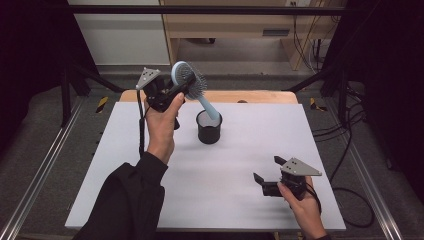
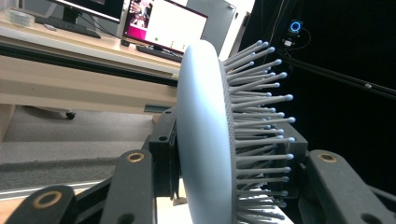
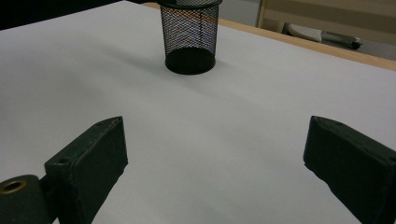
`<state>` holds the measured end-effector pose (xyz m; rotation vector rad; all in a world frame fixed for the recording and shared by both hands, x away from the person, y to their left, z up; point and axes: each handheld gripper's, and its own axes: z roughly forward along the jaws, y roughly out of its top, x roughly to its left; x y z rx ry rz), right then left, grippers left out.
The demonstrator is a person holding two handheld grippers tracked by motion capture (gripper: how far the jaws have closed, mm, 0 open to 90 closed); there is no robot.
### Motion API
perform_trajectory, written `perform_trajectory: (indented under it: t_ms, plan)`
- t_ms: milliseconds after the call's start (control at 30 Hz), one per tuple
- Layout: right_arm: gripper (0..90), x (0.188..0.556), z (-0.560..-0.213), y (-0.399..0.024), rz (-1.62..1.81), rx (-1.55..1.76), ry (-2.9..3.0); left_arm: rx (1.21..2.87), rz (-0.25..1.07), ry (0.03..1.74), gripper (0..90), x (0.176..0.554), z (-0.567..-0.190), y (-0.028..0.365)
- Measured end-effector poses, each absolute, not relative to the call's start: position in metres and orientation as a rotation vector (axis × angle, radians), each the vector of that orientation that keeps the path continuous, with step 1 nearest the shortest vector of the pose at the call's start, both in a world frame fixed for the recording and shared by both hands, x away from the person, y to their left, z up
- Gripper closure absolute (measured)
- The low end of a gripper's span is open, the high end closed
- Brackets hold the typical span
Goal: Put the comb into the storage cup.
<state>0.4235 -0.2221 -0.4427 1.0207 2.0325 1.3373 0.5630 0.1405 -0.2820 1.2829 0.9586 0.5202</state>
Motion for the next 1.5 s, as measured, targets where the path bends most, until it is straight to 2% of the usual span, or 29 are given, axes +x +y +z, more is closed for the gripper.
perform_trajectory:
  t_ms: [1033, 1500]
  plan:
    - [6.3, 0.423, -0.442, -0.222, 1.345, 1.014, 2.032, 1.317, 0.584, 0.948, 53.4, 0.573, -0.293, 0.134]
    - [6.5, 0.424, -0.442, -0.221, 1.346, 1.013, 2.035, 1.364, 0.583, 0.992, 53.2, 0.583, -0.317, 0.130]
